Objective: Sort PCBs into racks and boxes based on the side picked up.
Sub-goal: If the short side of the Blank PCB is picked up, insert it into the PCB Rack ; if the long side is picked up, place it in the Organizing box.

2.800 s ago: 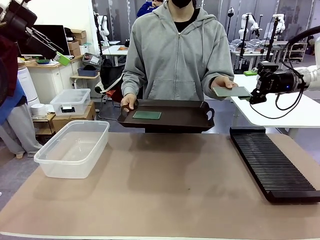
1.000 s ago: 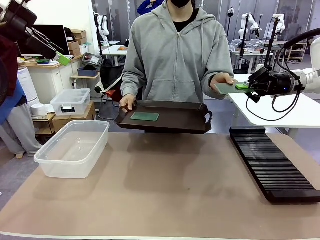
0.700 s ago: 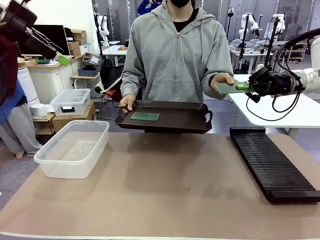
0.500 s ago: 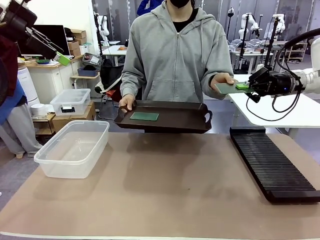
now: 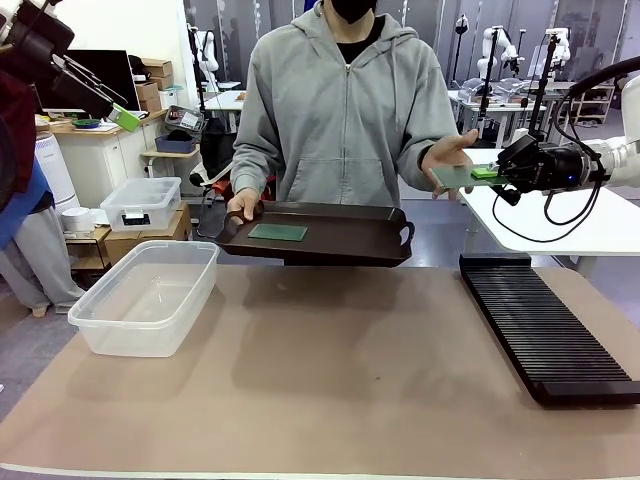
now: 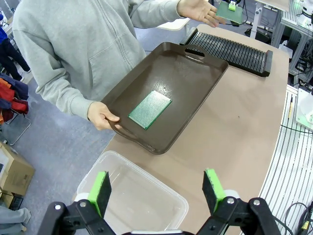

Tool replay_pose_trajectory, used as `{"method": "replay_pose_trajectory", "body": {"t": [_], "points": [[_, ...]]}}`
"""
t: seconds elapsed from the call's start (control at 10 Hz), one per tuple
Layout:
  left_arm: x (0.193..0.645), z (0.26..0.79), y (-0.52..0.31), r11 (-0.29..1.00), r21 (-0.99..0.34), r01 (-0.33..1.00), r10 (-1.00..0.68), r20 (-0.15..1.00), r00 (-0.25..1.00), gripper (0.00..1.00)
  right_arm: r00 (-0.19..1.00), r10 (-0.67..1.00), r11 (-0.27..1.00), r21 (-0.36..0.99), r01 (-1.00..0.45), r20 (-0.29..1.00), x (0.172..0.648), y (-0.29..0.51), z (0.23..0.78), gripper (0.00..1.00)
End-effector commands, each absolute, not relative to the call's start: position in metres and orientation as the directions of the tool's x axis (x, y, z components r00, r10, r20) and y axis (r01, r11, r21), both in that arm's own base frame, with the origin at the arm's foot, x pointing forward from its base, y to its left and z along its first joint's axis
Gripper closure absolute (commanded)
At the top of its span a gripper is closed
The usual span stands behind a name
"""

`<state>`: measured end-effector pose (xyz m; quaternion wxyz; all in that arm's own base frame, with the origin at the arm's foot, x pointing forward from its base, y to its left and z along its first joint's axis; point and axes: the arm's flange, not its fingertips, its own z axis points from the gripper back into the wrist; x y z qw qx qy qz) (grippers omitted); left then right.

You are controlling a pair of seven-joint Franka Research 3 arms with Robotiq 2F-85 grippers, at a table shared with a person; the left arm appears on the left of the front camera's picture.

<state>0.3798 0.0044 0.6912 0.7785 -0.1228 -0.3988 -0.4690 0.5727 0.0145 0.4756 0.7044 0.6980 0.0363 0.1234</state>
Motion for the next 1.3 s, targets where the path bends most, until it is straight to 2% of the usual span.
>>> {"method": "replay_pose_trajectory", "body": {"t": [0.0, 0.7, 0.9, 1.0, 1.2], "points": [[0.379, 0.691, 0.005, 0.523, 0.18, 0.833, -0.634, 0.735, 0.239, 0.0, 0.965, 0.211, 0.006, 0.987, -0.164, 0.159, 0.568, 0.011, 0.481, 0.98], [0.379, 0.691, 0.005, 0.523, 0.18, 0.833, -0.634, 0.735, 0.239, 0.0, 0.953, 0.171, 0.002, 0.967, -0.254, 0.25, 0.565, 0.002, 0.491, 0.98], [0.379, 0.691, 0.005, 0.523, 0.18, 0.833, -0.634, 0.735, 0.239, 0.0, 0.905, 0.164, 0.005, 0.917, -0.398, 0.392, 0.563, -0.004, 0.495, 0.98], [0.379, 0.691, 0.005, 0.523, 0.18, 0.833, -0.634, 0.735, 0.239, 0.0, 0.859, 0.185, -0.043, 0.877, -0.478, 0.477, 0.563, -0.01, 0.499, 0.98], [0.379, 0.691, 0.005, 0.523, 0.18, 0.833, -0.634, 0.735, 0.239, 0.0, 0.734, 0.177, -0.008, 0.747, -0.665, 0.655, 0.557, -0.029, 0.508, 0.98]]}}
